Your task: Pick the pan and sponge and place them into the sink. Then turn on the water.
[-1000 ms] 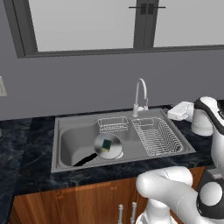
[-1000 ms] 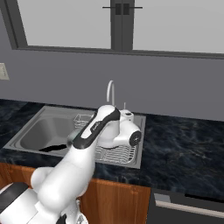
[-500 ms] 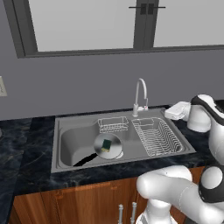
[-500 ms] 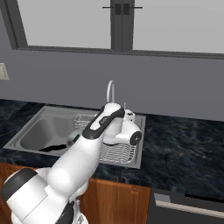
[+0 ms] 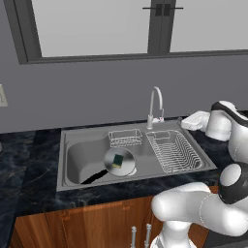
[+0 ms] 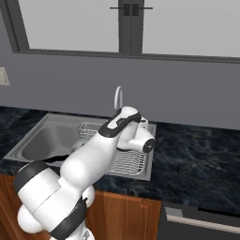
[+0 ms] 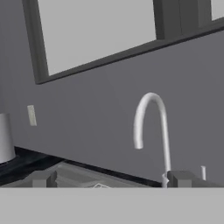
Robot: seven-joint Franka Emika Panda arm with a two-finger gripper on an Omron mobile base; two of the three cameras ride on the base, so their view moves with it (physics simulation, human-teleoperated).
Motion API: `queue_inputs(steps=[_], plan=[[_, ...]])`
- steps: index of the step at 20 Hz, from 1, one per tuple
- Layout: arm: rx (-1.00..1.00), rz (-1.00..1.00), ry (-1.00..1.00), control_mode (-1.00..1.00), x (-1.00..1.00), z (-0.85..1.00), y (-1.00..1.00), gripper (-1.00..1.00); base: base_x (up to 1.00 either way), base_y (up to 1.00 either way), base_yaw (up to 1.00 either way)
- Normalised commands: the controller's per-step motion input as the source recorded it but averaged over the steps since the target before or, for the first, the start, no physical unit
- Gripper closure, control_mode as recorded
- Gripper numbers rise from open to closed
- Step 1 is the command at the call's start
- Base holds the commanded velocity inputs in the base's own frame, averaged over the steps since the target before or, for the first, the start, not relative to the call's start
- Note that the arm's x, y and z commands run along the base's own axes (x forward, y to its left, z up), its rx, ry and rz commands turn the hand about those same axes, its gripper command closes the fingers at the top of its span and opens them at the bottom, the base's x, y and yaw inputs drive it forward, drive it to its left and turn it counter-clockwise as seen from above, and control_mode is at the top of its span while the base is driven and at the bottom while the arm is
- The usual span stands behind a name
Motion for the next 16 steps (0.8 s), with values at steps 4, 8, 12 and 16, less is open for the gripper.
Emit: queue_inputs(steps=[4, 8, 12, 16], plan=[[0.00, 0.00, 0.00, -1.00, 0.17, -0.05, -0.05, -1.00, 0.00, 0.00, 0.00], [0.00, 0.00, 0.00, -1.00, 0.19, -0.12, -0.02, -1.00, 0.00, 0.00, 0.00], [0.00, 0.00, 0.00, -1.00, 0.23, -0.15, -0.01, -1.00, 0.00, 0.00, 0.00], [0.00, 0.00, 0.00, -1.00, 0.26, -0.13, 0.00, -1.00, 0.00, 0.00, 0.00]])
